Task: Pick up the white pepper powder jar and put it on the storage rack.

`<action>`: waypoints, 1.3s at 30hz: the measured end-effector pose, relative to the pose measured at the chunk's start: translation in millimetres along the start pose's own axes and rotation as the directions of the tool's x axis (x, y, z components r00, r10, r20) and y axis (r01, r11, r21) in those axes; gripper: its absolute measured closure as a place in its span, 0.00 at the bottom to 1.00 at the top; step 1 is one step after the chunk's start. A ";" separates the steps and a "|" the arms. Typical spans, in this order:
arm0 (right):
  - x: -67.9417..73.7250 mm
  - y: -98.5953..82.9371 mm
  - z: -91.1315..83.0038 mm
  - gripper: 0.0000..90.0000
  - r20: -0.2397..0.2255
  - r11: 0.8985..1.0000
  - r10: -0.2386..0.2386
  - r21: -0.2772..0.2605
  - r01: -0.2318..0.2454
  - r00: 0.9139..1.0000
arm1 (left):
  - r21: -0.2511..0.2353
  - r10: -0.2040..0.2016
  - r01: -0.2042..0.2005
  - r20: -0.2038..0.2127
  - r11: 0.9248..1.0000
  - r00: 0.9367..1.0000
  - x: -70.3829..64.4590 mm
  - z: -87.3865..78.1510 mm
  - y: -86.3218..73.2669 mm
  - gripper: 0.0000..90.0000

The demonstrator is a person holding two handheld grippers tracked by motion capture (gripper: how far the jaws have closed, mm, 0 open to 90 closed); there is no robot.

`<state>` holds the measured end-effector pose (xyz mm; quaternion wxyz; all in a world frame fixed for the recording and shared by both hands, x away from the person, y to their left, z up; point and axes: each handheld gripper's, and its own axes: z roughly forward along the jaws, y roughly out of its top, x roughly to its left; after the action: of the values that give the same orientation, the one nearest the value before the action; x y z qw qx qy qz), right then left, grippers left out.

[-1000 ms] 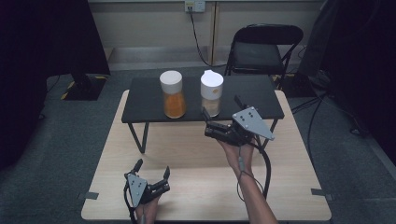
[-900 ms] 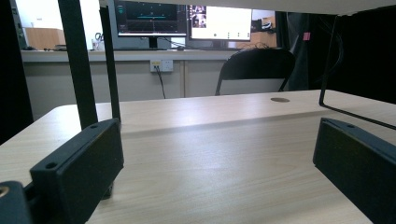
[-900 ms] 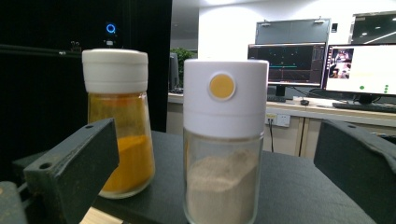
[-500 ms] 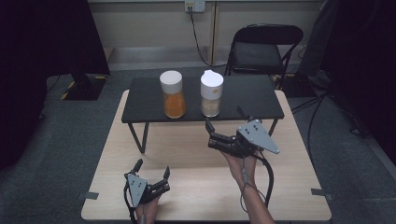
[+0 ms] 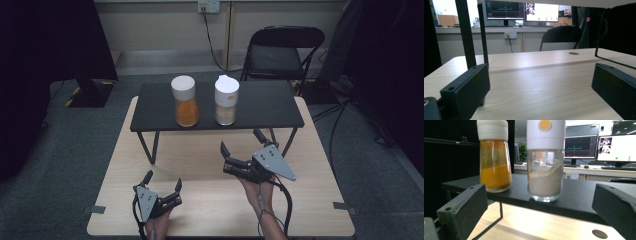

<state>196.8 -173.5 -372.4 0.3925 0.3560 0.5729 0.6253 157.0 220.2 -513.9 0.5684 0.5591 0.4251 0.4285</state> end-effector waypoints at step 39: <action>24.3 -60.9 -42.5 0.00 0.095 0.998 -0.045 0.040 0.041 0.994 | 0.000 -0.001 0.001 -0.003 1.000 1.000 -0.5 0.0 -0.1 0.01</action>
<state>153.1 -168.1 -437.0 0.4261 0.3804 0.5727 0.5880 156.9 219.7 -514.0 0.5680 0.5583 0.4260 0.4291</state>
